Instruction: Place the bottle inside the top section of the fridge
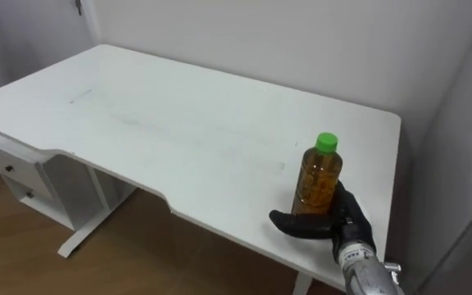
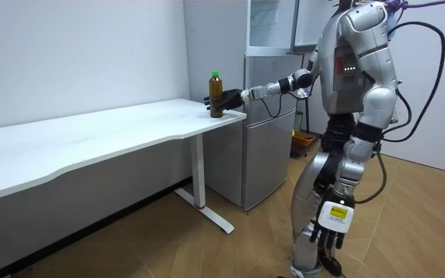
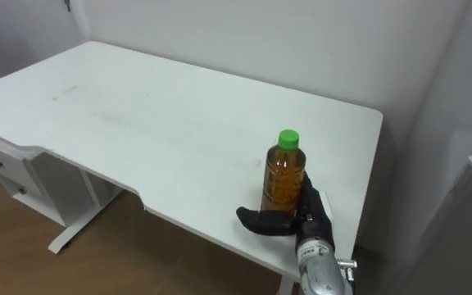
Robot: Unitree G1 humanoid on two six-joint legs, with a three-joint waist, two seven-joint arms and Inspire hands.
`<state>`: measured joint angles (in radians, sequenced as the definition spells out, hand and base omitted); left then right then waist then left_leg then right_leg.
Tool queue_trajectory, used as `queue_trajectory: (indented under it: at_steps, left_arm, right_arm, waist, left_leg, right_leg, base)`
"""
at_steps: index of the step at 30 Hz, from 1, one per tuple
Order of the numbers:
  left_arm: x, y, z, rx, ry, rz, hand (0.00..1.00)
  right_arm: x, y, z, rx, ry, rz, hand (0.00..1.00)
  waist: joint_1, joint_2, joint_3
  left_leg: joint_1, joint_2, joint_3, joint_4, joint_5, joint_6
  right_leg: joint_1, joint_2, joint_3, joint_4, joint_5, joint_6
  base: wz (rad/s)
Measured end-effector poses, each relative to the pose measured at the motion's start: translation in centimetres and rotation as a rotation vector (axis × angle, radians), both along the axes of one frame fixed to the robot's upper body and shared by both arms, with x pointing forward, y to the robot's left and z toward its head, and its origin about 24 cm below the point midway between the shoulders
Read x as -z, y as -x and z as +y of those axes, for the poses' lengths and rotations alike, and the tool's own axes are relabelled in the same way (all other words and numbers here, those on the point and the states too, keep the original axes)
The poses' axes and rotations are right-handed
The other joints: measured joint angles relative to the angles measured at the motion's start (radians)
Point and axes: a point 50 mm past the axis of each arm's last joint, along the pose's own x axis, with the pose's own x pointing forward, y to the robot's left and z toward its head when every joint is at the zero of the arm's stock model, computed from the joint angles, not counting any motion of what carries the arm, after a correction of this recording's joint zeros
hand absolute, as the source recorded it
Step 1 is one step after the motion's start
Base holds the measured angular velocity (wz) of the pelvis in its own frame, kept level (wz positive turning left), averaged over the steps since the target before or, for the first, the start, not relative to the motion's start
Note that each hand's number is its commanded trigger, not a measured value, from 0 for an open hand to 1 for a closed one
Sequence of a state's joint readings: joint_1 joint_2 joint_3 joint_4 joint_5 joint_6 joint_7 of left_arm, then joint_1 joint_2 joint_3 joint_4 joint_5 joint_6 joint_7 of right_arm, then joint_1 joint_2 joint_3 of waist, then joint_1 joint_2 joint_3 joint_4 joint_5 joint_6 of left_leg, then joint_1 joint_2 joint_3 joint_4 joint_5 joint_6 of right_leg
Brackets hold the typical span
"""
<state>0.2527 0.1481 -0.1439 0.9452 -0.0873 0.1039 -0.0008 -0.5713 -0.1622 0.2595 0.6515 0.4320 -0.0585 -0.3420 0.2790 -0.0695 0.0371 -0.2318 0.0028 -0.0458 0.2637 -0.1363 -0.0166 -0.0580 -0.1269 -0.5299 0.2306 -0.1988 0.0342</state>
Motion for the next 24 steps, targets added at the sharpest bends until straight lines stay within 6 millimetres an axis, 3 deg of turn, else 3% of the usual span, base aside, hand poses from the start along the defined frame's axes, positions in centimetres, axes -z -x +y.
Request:
queue_trajectory:
  at_steps: [14, 17, 24]
  left_arm:
    - [-0.1, -0.7, -0.4, 0.037, -0.01, -0.029, 0.0]
    - [-0.1, -0.9, -0.5, 0.035, -0.017, -0.038, 0.0]
    - [-0.1, -1.0, -0.4, 0.032, -0.026, -0.047, 0.0]
  right_arm:
    - [0.2, -0.2, -1.1, 0.095, 0.006, -0.03, 0.0]
    - [0.2, -0.2, -1.2, 0.098, 0.005, -0.039, 0.0]
    - [0.1, -0.2, -1.2, 0.102, 0.003, -0.052, 0.0]
  waist:
    - [0.001, 0.005, 0.004]
    - [0.001, 0.012, 0.0062]
    - [0.001, 0.03, 0.0027]
  left_leg:
    - [-0.036, -0.012, -0.034, 0.011, 0.011, 0.004]
    - [-0.036, -0.014, -0.036, 0.01, 0.013, 0.005]
    - [-0.036, -0.015, -0.039, 0.005, 0.019, 0.004]
  right_leg:
    - [-0.016, -0.006, -0.025, 0.012, 0.001, 0.0]
    - [-0.016, -0.007, -0.025, 0.013, 0.002, 0.0]
    - [-0.018, -0.008, -0.025, 0.013, 0.002, 0.001]
  base:
    - [0.08]
    - [0.0]
    - [0.0]
